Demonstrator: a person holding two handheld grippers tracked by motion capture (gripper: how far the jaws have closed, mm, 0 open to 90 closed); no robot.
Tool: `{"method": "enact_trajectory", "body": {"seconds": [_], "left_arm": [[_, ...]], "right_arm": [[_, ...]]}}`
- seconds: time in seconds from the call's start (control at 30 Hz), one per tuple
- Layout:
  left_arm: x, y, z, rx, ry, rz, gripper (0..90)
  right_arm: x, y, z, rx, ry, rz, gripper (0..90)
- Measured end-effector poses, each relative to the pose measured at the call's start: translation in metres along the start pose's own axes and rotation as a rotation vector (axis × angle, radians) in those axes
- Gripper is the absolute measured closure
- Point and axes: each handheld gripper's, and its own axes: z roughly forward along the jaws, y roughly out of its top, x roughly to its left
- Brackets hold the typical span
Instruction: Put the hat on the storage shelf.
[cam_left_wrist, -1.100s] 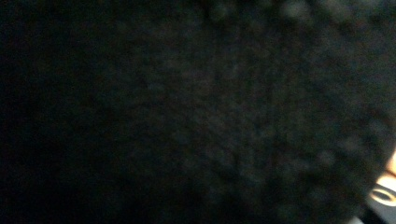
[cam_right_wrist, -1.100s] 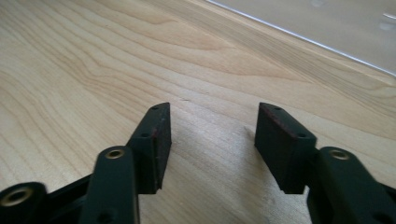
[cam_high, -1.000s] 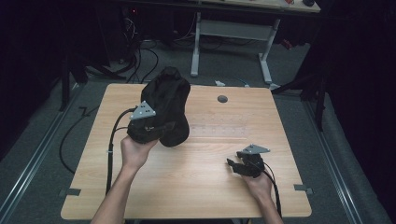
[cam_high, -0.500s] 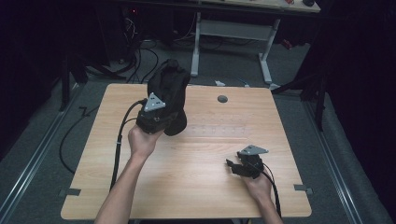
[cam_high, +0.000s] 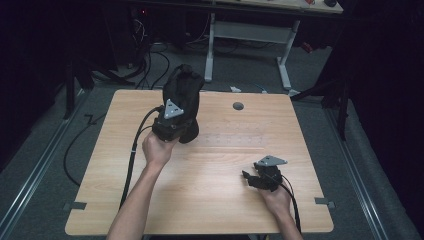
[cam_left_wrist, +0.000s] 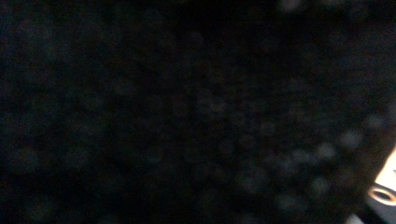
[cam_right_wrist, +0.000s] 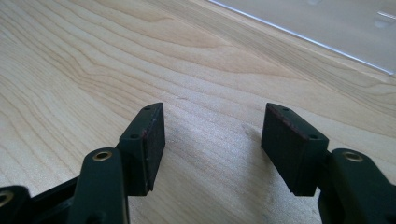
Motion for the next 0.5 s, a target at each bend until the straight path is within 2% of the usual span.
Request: {"method": "enact_trajectory", "body": {"seconds": [0.17, 0.3, 0.5], "left_arm": [[0.0, -0.005, 0.004, -0.008, 0.007, 0.009, 75.7], [0.002, -0.014, 0.009, 0.018, 0.022, 0.019, 75.6], [0.005, -0.027, 0.015, 0.023, 0.02, 0.0, 75.1]], "right_arm": [[0.0, 0.0, 0.0, 0.0, 0.0, -0.001, 40.0], [0.0, 0.0, 0.0, 0.0, 0.0, -0.002, 40.0], [0.0, 0.0, 0.0, -0.001, 0.001, 0.0, 39.9]]}}
